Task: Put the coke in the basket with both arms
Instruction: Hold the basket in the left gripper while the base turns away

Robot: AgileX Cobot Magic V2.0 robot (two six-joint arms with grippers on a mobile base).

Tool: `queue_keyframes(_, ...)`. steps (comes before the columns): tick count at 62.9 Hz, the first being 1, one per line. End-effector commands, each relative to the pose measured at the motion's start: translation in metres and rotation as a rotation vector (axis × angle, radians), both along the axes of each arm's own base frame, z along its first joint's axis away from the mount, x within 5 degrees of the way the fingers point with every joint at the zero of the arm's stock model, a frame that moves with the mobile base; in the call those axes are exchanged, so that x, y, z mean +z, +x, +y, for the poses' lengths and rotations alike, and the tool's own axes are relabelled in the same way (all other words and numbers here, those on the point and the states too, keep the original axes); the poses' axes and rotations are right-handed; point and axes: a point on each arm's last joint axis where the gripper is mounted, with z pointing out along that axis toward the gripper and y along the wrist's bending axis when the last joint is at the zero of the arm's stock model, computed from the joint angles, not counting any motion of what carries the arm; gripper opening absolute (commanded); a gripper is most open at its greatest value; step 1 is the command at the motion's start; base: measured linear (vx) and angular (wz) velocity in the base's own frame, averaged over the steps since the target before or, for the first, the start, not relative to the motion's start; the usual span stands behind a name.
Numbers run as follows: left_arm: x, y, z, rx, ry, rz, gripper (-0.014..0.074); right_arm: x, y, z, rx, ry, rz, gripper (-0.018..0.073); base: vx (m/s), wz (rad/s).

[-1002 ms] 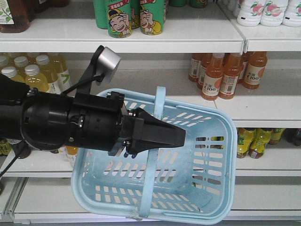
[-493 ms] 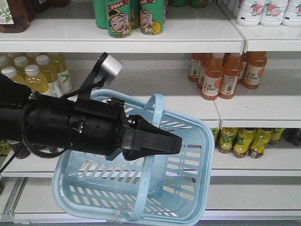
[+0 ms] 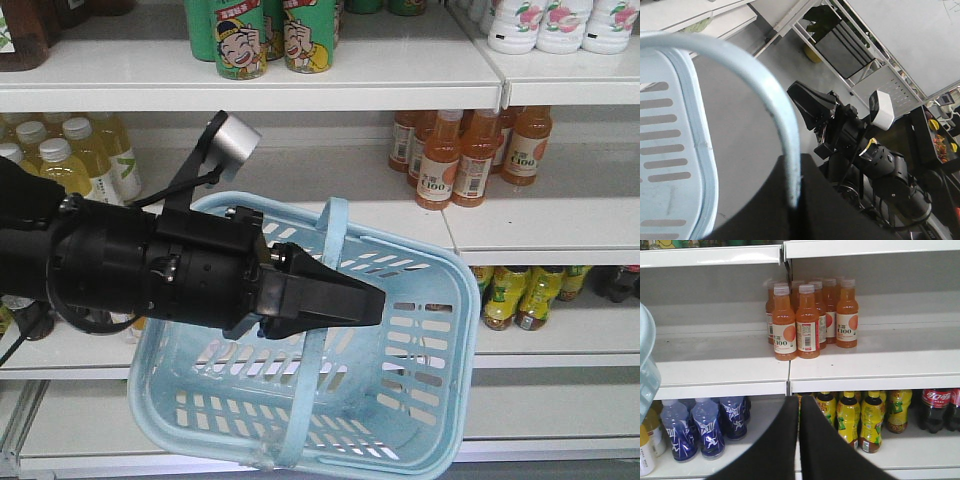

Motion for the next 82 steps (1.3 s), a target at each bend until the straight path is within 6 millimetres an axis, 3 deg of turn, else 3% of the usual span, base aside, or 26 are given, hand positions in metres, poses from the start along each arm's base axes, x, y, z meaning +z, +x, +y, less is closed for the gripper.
queue_keyframes(1, 0.0242, -0.0087, 0.0016, -0.01, -0.094, -0.031, -0.0006, 0.0045, -0.0006, 0.0003, 0.002, -0.018, -0.084, -0.0005, -0.02, -0.1)
queue_keyframes(28, 0.0242, -0.0088, 0.0016, -0.011, -0.094, -0.031, -0.0006, 0.0045, -0.0006, 0.0003, 0.002, -0.018, -0.084, -0.0005, -0.04, -0.29)
queue_keyframes(82, 0.0242, -0.0087, 0.0016, -0.01, -0.094, -0.031, -0.0006, 0.0045, -0.0006, 0.0003, 0.002, -0.018, -0.084, -0.0005, -0.05, -0.54)
